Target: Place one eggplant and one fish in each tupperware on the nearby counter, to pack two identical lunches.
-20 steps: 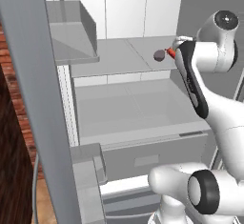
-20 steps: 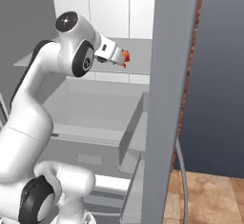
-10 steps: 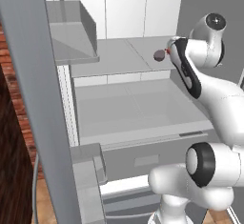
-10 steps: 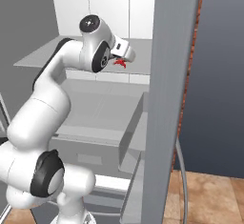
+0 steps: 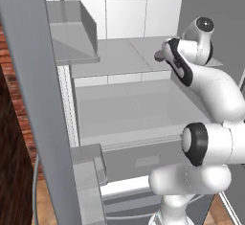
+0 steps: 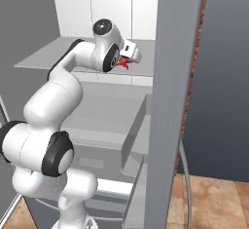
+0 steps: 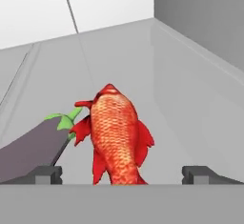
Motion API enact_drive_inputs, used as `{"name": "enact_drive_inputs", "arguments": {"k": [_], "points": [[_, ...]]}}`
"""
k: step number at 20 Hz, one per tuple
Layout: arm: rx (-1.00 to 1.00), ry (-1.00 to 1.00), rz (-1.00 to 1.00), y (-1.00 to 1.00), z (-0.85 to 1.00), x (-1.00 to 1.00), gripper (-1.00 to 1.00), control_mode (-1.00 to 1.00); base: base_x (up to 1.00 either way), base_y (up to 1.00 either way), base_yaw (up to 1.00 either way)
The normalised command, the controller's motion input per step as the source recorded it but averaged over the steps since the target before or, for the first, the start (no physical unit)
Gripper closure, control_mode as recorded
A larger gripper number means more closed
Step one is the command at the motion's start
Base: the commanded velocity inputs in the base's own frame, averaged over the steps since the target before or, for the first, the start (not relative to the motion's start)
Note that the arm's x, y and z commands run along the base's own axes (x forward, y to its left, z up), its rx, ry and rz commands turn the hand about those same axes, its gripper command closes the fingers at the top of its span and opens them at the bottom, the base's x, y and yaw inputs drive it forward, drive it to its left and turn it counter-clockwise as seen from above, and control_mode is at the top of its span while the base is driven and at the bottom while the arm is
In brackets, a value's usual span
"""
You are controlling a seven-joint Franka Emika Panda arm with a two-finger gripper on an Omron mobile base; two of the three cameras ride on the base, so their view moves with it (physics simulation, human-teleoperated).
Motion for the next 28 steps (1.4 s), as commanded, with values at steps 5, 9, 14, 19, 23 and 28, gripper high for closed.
{"name": "enact_drive_inputs", "arguments": {"k": [5, 9, 14, 19, 23, 28], "points": [[0.0, 0.06, 0.0, 0.0, -0.25, 0.35, -1.0, -1.0, 0.0, 0.0, 0.0], [0.0, 0.16, 0.0, 0.0, -0.43, 0.02, -1.0, -1.0, 0.0, 0.0, 0.0], [0.0, 0.23, 0.0, 0.0, -0.63, 0.0, 1.0, -1.0, 0.0, 0.0, 0.0], [0.0, 0.18, 0.0, -0.05, -0.79, 0.03, 1.0, -1.0, 0.0, 0.0, 0.0], [0.0, 0.03, 0.0, 0.0, -0.53, 0.25, 1.0, -1.0, 0.0, 0.0, 0.0], [-0.01, -0.19, -0.01, 0.04, -0.52, -0.22, 1.0, -1.0, 0.0, 0.0, 0.0]]}}
